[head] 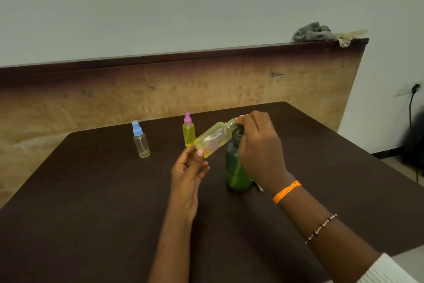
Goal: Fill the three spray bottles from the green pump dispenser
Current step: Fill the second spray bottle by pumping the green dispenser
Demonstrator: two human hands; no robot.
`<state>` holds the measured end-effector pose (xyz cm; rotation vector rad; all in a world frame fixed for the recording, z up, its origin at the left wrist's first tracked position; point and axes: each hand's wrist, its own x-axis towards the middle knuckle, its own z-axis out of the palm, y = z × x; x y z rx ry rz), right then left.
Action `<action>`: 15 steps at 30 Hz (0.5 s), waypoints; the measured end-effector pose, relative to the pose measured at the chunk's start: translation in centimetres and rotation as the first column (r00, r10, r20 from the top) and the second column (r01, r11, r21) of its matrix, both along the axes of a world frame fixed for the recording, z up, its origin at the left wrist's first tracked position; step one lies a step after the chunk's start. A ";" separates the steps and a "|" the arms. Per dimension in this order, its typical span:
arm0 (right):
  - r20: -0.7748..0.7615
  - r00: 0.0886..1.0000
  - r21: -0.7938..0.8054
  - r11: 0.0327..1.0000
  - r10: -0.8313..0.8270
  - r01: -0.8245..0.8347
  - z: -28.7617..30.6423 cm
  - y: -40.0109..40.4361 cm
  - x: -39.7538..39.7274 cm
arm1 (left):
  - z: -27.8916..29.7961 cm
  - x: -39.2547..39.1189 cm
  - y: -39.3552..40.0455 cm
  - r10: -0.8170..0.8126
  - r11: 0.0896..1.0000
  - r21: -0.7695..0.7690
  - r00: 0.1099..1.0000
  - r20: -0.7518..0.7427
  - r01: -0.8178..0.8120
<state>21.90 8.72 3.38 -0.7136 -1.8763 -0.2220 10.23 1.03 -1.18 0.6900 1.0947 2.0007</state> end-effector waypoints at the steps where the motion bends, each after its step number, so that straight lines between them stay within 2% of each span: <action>1: -0.034 0.999 0.011 1.000 0.023 -0.023 -0.8 0.1 0.0 | 0.0 0.0 0.0 0.001 1.000 0.000 1.000 0.002 -0.001; 4: -0.072 0.997 0.005 0.999 0.041 -0.041 -0.9 0.7 -0.3 | 0.1 0.0 0.0 0.011 1.000 0.002 1.000 0.014 -0.011; 10: 0.084 0.996 0.002 1.000 0.001 -0.002 2.3 0.7 0.2 | 0.0 0.1 0.0 -0.013 1.000 -0.010 1.000 -0.001 0.013; 15: -0.007 1.000 0.025 1.000 -0.018 0.018 0.5 0.3 -0.1 | 0.0 0.0 0.1 -0.015 1.000 0.000 1.000 -0.007 0.015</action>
